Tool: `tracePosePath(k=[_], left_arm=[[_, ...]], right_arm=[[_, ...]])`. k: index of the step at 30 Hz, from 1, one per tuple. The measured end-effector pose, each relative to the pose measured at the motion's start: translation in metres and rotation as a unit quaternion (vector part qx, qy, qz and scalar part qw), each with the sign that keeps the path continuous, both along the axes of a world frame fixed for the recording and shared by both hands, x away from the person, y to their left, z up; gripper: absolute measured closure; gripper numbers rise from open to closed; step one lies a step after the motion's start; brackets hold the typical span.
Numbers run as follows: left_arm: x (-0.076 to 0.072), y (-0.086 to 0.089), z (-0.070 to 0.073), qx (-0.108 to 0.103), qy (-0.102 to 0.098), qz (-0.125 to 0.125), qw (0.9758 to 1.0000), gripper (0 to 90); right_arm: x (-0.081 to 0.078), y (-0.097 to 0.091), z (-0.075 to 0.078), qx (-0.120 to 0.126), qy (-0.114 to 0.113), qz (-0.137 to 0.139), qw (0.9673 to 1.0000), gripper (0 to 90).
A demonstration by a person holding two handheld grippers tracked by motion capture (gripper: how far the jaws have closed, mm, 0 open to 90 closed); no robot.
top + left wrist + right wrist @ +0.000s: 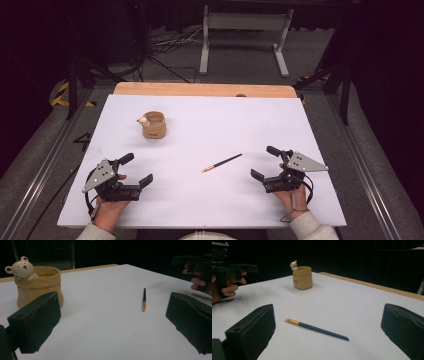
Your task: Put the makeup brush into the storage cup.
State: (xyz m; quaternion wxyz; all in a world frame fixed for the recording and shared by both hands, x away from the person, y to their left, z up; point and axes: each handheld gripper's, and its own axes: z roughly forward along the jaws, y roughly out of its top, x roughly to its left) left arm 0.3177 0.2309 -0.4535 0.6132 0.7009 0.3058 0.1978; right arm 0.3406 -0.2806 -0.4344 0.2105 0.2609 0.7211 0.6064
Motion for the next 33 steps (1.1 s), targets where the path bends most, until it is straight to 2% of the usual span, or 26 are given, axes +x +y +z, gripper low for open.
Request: tracePosePath(k=[6,10,15,18,20,22,30,31,33], left_arm=[[-0.001,0.000,0.001,0.000,-0.001,0.002,1.0000,0.5],[-0.001,0.000,0.002,-0.003,-0.001,0.002,1.0000,0.5],[-0.001,0.001,0.002,-0.005,0.000,0.003,1.0000,0.3],[-0.001,0.000,0.002,-0.003,0.001,0.003,1.0000,0.3],[-0.001,0.000,0.002,-0.001,0.001,0.003,1.0000,0.3],[-0.001,0.000,0.002,-0.002,0.001,0.004,1.0000,0.3],[-0.002,0.002,0.002,-0.002,0.002,0.004,1.0000,0.3],[-0.002,0.002,0.002,-0.002,0.002,0.004,1.0000,0.3],[-0.002,0.002,0.002,-0.003,0.002,0.004,1.0000,0.3]], right_arm=[[0.004,-0.006,0.000,0.010,-0.003,-0.002,0.9999,0.0],[0.007,-0.007,0.002,0.005,-0.001,-0.007,1.0000,0.0],[0.012,-0.005,0.010,-0.007,0.034,-0.016,0.9993,0.0],[0.016,-0.004,0.017,-0.011,0.042,-0.011,0.9990,0.0],[0.021,-0.001,0.024,-0.026,0.051,0.005,0.9983,0.2],[0.027,0.003,0.031,-0.048,0.052,0.008,0.9974,0.4],[0.049,0.019,0.056,-0.098,0.053,0.033,0.9932,2.0],[0.049,0.019,0.056,-0.098,0.053,0.033,0.9932,2.0],[0.055,0.023,0.062,-0.113,0.058,0.036,0.9912,2.1]])
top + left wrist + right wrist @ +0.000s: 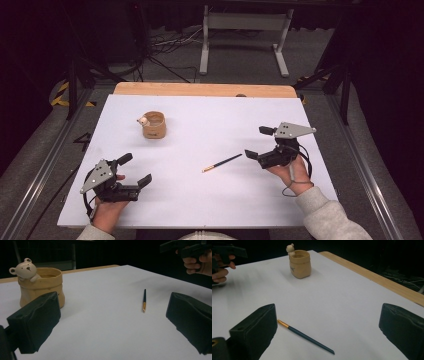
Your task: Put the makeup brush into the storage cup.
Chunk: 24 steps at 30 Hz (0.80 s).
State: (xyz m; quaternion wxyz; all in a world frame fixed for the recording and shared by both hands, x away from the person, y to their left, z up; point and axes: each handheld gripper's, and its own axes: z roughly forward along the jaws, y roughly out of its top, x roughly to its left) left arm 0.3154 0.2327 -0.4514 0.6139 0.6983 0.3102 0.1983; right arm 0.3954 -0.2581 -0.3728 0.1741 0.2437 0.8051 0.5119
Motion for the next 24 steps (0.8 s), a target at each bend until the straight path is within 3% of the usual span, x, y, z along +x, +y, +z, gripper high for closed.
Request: tracePosePath(k=[7,8,11,14,15,16,17,19,20,24], left_arm=[[0.000,-0.001,0.000,0.001,0.002,-0.003,1.0000,0.3],[0.000,-0.001,0.000,0.001,0.002,-0.003,1.0000,0.3],[0.001,-0.001,0.000,0.002,0.003,-0.003,1.0000,0.2],[0.001,-0.001,0.000,0.002,0.007,-0.003,1.0000,0.2],[0.001,-0.002,0.000,0.003,0.007,-0.005,1.0000,0.2],[0.001,-0.002,-0.001,0.005,0.006,-0.006,1.0000,0.2],[0.001,-0.003,-0.001,0.005,0.006,-0.005,1.0000,0.2],[0.001,-0.004,-0.001,0.006,0.006,-0.008,0.9999,0.2],[0.001,-0.004,-0.001,0.007,0.007,-0.008,0.9999,0.2],[0.001,-0.004,-0.001,0.009,0.007,-0.008,0.9999,0.2]], right_arm=[[0.016,0.015,0.017,-0.070,0.017,0.019,0.9972,4.7],[0.016,0.015,0.017,-0.070,0.017,0.019,0.9972,4.7],[0.024,0.021,0.020,-0.101,0.034,0.027,0.9940,5.7],[0.031,0.029,0.024,-0.139,0.044,0.036,0.9887,6.9],[0.031,0.029,0.024,-0.139,0.044,0.036,0.9887,6.9],[0.033,0.031,0.025,-0.150,0.045,0.041,0.9869,7.4],[0.036,0.037,0.028,-0.174,0.050,0.051,0.9820,8.1],[0.037,0.039,0.028,-0.183,0.052,0.053,0.9803,8.3],[0.040,0.045,0.030,-0.211,0.056,0.061,0.9740,8.6],[0.046,0.055,0.028,-0.256,0.079,0.071,0.9609,8.6]])
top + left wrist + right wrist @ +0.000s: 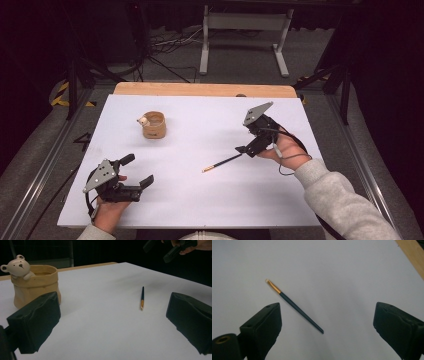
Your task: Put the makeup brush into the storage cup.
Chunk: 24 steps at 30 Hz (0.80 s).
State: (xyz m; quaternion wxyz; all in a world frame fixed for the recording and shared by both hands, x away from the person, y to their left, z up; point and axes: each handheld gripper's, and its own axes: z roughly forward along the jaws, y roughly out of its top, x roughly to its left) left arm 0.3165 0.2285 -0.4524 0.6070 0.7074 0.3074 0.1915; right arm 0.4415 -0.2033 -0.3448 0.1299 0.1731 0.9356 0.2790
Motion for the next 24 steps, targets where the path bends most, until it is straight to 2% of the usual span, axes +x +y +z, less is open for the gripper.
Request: tracePosePath(k=[2,3,5,10,13,15,24], left_arm=[[0.000,0.000,0.000,0.003,0.000,-0.002,1.0000,0.2],[0.000,0.000,0.000,0.003,0.000,-0.002,1.0000,0.2],[0.000,-0.001,0.000,0.002,0.002,-0.004,1.0000,0.2],[0.000,-0.002,0.000,0.002,0.002,-0.005,1.0000,0.2],[0.000,-0.002,-0.001,0.003,0.002,-0.006,1.0000,0.2],[0.000,-0.003,-0.001,0.004,0.006,-0.009,0.9999,0.2],[0.001,-0.004,-0.002,0.006,0.008,-0.013,0.9999,0.2]], right_arm=[[0.003,0.007,-0.002,-0.027,0.007,0.011,0.9995,8.7],[0.003,0.007,-0.002,-0.027,0.007,0.011,0.9995,8.7],[0.005,0.013,-0.005,-0.046,0.015,0.018,0.9987,9.4],[0.010,0.024,-0.012,-0.088,0.028,0.036,0.9951,10.8],[0.012,0.031,-0.014,-0.104,0.033,0.042,0.9931,11.7],[0.014,0.035,-0.017,-0.120,0.040,0.051,0.9907,12.2],[0.021,0.041,-0.026,-0.148,0.059,0.063,0.9852,15.3]])
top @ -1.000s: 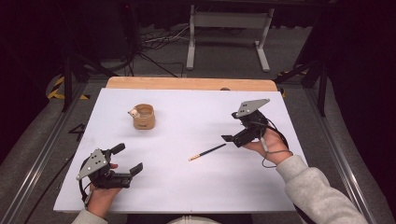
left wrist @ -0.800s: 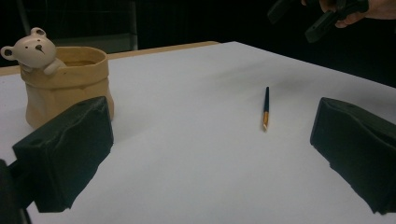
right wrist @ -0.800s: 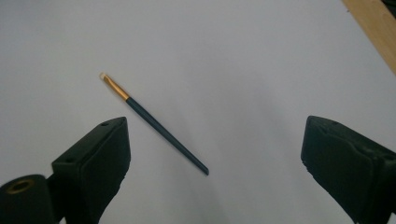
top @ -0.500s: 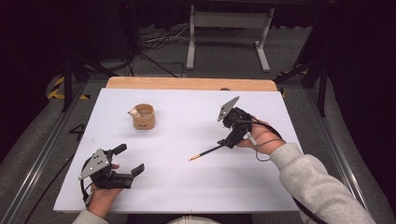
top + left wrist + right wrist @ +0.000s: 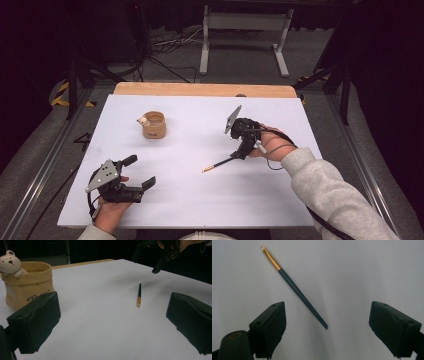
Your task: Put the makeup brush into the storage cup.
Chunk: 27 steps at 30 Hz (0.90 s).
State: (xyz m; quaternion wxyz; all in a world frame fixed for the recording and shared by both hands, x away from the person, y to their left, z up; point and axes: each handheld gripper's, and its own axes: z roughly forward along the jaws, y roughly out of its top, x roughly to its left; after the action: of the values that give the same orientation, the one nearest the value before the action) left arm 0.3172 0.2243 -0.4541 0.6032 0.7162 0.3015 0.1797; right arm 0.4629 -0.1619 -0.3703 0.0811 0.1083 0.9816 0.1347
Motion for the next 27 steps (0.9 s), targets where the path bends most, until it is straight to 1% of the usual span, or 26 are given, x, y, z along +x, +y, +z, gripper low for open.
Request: tracePosePath(k=[5,7,8,11,14,20,21,25,27], left_arm=[[0.001,-0.001,0.000,0.005,0.003,-0.006,1.0000,0.2],[0.000,-0.001,0.000,0.005,0.003,-0.006,1.0000,0.1],[0.000,-0.001,0.000,0.005,0.003,-0.006,1.0000,0.1],[0.000,-0.001,0.000,0.004,0.004,-0.003,1.0000,0.0],[0.000,0.000,0.000,0.002,0.001,-0.002,1.0000,0.2],[0.000,0.000,0.000,0.004,0.000,-0.005,1.0000,0.5],[0.000,0.000,0.000,0.004,0.001,-0.006,1.0000,0.5],[0.000,0.000,0.000,0.005,-0.004,-0.006,1.0000,2.0],[-0.001,0.000,0.001,0.003,-0.005,-0.006,1.0000,2.7]], right_arm=[[0.006,0.002,-0.010,-0.007,0.014,0.015,0.9998,21.0],[0.008,0.003,-0.017,-0.013,0.021,0.021,0.9995,22.3],[0.008,0.003,-0.017,-0.013,0.021,0.021,0.9995,22.3],[0.009,0.004,-0.026,-0.021,0.029,0.026,0.9990,25.7],[0.009,0.006,-0.034,-0.028,0.038,0.031,0.9984,28.8],[0.008,0.006,-0.039,-0.031,0.040,0.037,0.9981,31.9],[0.008,0.006,-0.040,-0.031,0.043,0.036,0.9979,32.9],[0.008,0.006,-0.044,-0.036,0.045,0.037,0.9976,35.3],[0.008,0.005,-0.046,-0.039,0.051,0.038,0.9972,37.5]])
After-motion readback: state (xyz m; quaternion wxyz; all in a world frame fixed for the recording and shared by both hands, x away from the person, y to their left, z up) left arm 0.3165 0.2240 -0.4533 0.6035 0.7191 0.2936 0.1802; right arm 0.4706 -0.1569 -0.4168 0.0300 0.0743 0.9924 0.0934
